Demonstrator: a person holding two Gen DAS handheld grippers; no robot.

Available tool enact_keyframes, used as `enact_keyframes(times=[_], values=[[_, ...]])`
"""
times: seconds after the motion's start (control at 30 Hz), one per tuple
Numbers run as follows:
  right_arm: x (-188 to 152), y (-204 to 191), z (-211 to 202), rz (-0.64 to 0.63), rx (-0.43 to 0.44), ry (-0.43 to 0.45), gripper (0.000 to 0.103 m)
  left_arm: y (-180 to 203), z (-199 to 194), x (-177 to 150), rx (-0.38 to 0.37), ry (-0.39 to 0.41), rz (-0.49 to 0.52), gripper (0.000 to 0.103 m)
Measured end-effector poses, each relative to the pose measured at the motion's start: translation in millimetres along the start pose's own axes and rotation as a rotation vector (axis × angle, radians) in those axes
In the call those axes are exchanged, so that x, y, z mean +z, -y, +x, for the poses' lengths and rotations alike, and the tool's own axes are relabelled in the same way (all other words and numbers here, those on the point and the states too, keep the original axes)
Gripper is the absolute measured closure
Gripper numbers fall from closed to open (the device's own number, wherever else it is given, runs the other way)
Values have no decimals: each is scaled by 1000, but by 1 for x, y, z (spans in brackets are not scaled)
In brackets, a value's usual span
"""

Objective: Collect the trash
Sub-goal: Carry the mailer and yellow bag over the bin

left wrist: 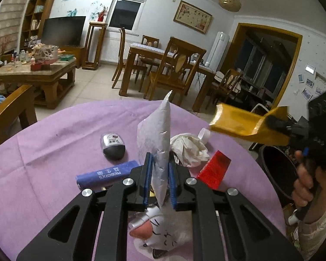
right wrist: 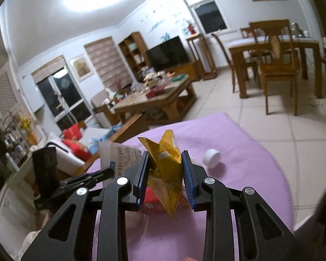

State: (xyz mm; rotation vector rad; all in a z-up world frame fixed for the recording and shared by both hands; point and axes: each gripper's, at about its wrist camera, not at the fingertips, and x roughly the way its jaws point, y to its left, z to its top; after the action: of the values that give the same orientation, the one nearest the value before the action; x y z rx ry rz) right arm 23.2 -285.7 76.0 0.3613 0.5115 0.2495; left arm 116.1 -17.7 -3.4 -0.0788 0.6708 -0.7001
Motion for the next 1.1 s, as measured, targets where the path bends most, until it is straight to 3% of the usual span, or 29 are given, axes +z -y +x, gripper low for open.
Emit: enact_keyframes(times=[0.23, 0.27, 0.3, 0.37, 0.43, 0.47, 0.5, 0.6, 0.8, 1.1], values=[[-24, 17, -50, 8, -11, 11, 73, -6, 12, 5, 61, -64, -26, 85], [-27, 19, -54, 9, -8, 6, 73, -4, 15, 6, 75, -75, -29, 78], [-31, 21, -57, 7, -8, -1, 73, -3, 19, 8, 88, -86, -30, 59], [-38, 21, -63, 1, -14, -5, 73, -3, 27, 14, 117, -94, -35, 36], [-44, 25, -67, 9, -11, -14, 73, -3, 34, 17, 130, -96, -30, 37], [-47, 26, -68, 13, -12, -17, 73, -4, 38, 18, 139, -98, -34, 49], [-50, 28, -69, 16, -14, -20, 73, -6, 44, 19, 141, -111, -47, 68], [-54, 32, -71, 23, -16, -29, 73, -16, 52, 14, 154, -125, -123, 89], [-59, 39, -79, 45, -9, -16, 73, -27, 28, 14, 141, -36, -164, 94], [-52, 42, -103, 45, -24, 32, 73, 12, -31, 12, 26, 109, -170, 94]])
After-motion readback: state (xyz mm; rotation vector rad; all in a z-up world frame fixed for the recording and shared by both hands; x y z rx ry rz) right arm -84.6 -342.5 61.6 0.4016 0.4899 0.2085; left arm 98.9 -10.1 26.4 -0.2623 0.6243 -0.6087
